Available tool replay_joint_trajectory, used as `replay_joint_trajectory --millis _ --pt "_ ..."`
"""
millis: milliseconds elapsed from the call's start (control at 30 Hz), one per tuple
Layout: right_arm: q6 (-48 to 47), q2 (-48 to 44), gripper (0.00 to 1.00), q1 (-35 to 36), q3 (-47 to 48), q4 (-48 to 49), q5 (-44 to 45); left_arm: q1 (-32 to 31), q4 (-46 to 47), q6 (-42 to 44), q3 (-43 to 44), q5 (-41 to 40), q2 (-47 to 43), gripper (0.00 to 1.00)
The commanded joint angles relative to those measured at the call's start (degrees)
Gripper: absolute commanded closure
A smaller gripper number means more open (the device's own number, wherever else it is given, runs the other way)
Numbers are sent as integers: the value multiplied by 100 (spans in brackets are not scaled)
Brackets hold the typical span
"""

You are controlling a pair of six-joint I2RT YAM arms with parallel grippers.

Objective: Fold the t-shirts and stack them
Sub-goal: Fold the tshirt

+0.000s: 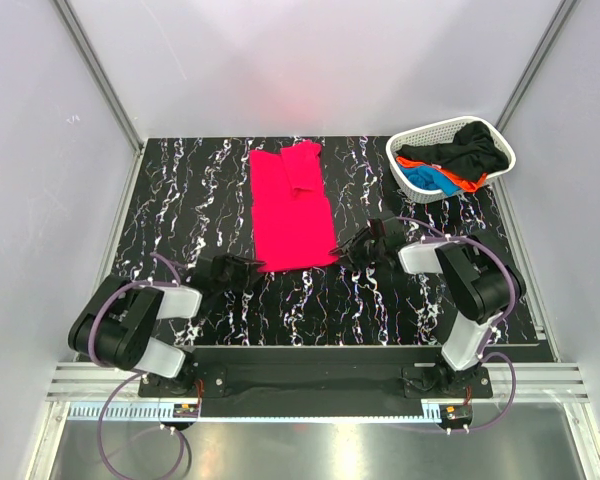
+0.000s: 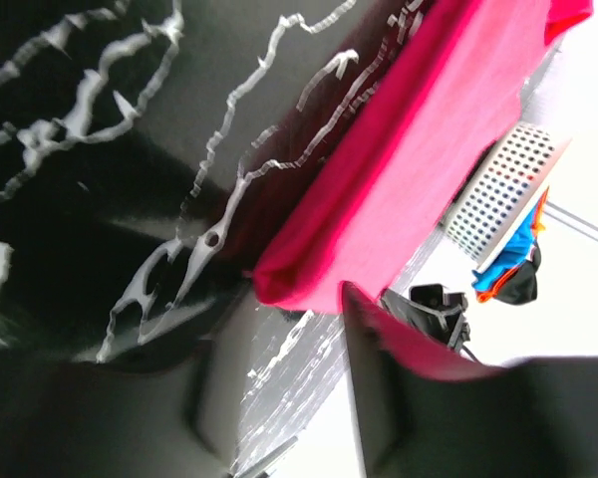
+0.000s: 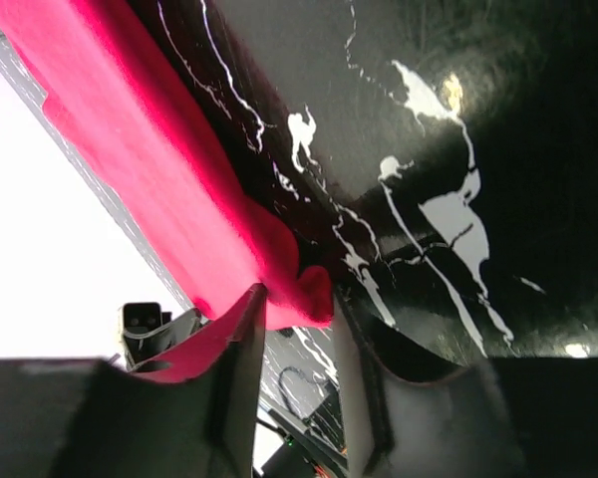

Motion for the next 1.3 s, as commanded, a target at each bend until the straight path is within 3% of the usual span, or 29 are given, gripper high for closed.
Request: replay_joint_trajectory --millis 0,133,167,200,400,533,733,833,1000,1267 --pt "-142 310 62 67 26 -414 539 72 -36 82 50 -371 257 61" --pt "-309 345 81 75 96 -440 504 248 -36 355 173 -248 407 79" --pt "-371 363 92 67 114 -466 469 309 25 442 199 -195 425 84" --pt "-423 337 99 67 149 -492 425 344 25 487 243 -151 442 99" --pt "-889 -110 100 67 88 -721 170 301 -694 882 507 51 92 100" --pt "-1073 -638 100 198 -53 -1019 143 99 -1519 1058 358 -10 -751 100" --pt "-1022 -1710 100 663 -509 -1519 328 -288 -2495 935 -240 -159 -2684 100" --pt "-908 -2334 100 971 -790 -1863 468 -411 -3741 848 -477 -291 -4036 100" --pt "-460 -3380 100 1603 -1370 -2276 732 -481 -4824 628 -802 -160 -6030 100" --pt "77 -4514 100 2869 -1635 -2908 1443 -517 -6504 988 -338 165 -7229 100"
